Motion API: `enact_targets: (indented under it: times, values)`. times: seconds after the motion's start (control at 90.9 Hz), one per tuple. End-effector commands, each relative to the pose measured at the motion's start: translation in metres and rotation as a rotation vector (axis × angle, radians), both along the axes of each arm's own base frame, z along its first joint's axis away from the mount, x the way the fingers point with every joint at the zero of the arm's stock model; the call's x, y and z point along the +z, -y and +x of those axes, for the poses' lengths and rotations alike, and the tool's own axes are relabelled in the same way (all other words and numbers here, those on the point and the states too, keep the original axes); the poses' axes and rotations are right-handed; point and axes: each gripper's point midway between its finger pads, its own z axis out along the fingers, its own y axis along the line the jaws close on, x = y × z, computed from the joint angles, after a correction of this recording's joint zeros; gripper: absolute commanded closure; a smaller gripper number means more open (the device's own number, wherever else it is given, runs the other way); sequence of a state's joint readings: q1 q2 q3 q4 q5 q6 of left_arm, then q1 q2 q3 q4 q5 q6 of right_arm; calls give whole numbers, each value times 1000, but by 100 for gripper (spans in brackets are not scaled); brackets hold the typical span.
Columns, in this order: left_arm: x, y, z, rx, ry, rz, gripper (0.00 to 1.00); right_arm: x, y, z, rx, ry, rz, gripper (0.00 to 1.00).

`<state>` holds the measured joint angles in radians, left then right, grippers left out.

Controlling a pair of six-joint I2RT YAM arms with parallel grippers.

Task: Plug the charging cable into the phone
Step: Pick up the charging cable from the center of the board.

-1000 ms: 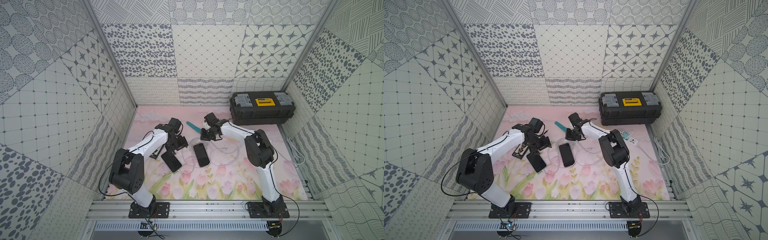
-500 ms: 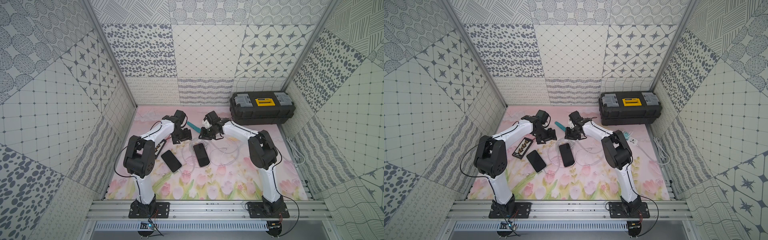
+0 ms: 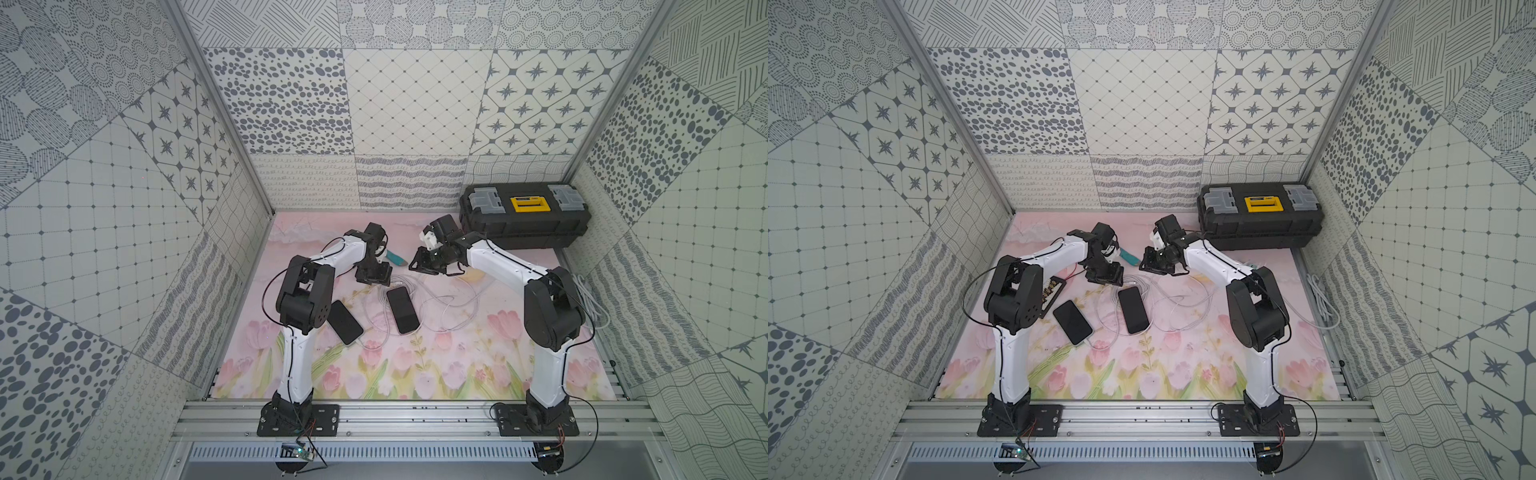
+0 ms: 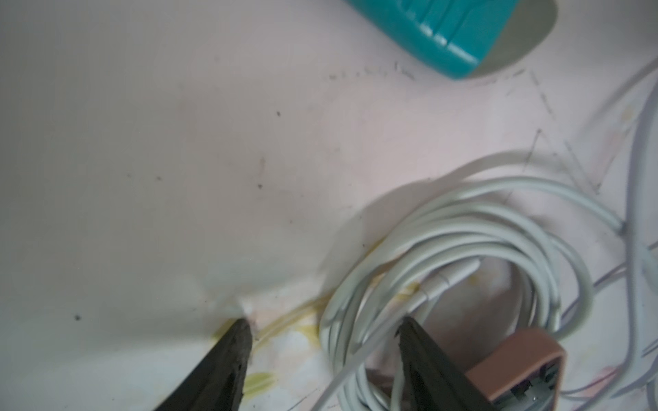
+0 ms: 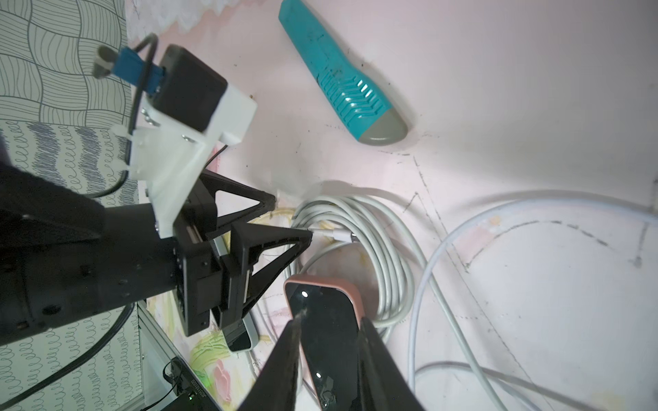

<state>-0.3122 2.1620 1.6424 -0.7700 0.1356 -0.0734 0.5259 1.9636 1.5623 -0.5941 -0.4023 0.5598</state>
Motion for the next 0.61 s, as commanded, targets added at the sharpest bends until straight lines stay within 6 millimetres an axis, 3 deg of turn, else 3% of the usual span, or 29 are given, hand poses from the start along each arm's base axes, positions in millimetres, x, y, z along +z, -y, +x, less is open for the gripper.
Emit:
enact_targets:
  times: [0.0, 0.154, 0.286, 0.495, 0.594]
  values:
    - [-7, -2, -21, -141, -28, 17, 34, 0, 3, -2, 13, 11, 4, 70]
    - [-3, -7, -20, -129, -16, 37, 47, -7, 3, -4, 15, -6, 7, 70]
    - [-2, -11, -17, -111, -12, 66, 68, -11, 4, -8, 18, -16, 4, 70]
    - [20, -10, -13, -101, 31, 57, 72, -20, 6, -12, 25, -29, -6, 70]
    - [34, -9, -14, -95, 46, 39, 90, -25, 6, -12, 25, -36, -8, 70]
